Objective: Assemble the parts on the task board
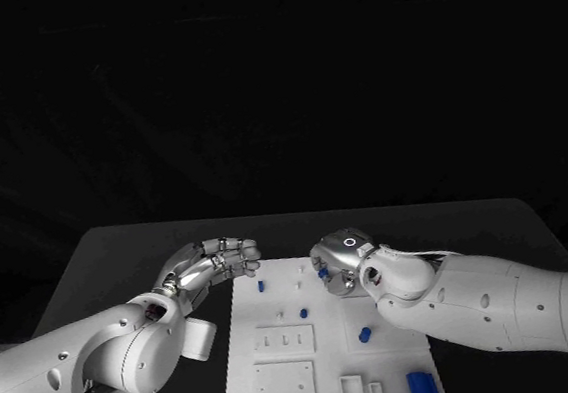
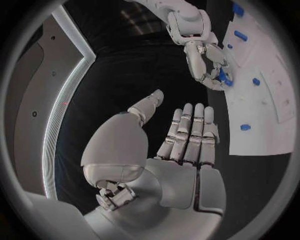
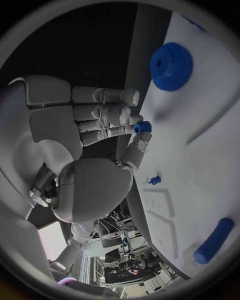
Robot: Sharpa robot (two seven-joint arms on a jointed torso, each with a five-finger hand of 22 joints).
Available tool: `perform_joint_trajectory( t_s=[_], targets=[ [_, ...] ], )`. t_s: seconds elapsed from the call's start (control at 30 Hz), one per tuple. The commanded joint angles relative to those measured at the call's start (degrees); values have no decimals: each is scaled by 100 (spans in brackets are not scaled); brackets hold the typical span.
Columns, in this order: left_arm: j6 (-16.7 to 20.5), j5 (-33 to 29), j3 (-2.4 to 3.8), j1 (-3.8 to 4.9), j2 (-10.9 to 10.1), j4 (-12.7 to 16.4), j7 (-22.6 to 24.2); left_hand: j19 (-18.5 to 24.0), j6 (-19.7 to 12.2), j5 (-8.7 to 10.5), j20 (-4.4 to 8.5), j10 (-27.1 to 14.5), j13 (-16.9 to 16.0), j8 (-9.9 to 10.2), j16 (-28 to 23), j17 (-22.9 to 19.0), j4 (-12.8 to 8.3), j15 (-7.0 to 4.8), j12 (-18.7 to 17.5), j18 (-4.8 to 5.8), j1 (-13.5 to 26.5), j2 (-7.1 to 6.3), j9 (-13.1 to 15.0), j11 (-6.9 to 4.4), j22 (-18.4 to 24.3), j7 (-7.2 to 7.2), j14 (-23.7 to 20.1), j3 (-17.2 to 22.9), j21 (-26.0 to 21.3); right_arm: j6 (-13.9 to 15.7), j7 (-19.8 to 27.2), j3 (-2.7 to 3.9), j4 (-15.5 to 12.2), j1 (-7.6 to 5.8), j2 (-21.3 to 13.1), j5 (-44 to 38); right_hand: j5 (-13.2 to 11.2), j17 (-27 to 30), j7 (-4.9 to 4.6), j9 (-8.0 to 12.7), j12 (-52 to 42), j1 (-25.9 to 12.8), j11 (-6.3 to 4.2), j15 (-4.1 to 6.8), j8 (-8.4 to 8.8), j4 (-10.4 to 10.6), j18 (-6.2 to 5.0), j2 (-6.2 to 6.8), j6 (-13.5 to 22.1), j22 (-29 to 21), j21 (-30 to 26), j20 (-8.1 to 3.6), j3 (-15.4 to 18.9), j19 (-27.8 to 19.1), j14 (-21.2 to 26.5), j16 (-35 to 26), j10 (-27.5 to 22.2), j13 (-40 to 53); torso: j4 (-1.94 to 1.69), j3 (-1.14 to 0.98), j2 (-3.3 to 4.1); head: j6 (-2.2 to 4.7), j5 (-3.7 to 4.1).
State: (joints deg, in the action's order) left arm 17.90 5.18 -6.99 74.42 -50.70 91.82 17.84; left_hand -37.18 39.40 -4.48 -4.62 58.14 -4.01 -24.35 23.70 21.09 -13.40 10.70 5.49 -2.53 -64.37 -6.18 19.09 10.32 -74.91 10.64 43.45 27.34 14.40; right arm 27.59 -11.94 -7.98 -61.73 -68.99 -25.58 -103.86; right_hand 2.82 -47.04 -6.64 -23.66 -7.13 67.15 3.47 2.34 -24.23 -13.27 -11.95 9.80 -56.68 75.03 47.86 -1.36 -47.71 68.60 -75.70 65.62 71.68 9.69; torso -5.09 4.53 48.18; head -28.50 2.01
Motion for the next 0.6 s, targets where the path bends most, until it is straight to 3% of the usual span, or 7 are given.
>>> perform_joint_trajectory(
  t_s=[0.03, 0.6],
  targets=[
    [-33, -18, 5, 12, 53, -6, 43, 32, -20, 28, -21, -18, 7, 36, -38, -6, -35, -11, -30, -87, 62, 13, -8, 34, -118, 155, -47, -2, -22, 273, -67, 7, 98, 1, 93, 6, -2, 3, -3, -9, -11, 19, -14, 80, -30, 15, -305, -7, -56, 122, 25, -55, -30, 33, 44, 40, 201, 14, -23, 3, 15, 26, 14],
    [-45, -18, 10, 13, 167, -77, 70, 34, -19, 24, -18, -16, 6, 39, -41, -7, -48, -15, -37, -87, 59, 16, -9, 30, -119, 154, -49, 6, -23, 336, -251, 66, 473, 12, 539, -66, -1, 5, -1, -15, -4, 28, -18, 85, -26, 9, -305, -2, -60, 120, 40, -62, -46, 32, 47, 47, 201, 31, -18, 10, 39, 50, -1]
  ],
)
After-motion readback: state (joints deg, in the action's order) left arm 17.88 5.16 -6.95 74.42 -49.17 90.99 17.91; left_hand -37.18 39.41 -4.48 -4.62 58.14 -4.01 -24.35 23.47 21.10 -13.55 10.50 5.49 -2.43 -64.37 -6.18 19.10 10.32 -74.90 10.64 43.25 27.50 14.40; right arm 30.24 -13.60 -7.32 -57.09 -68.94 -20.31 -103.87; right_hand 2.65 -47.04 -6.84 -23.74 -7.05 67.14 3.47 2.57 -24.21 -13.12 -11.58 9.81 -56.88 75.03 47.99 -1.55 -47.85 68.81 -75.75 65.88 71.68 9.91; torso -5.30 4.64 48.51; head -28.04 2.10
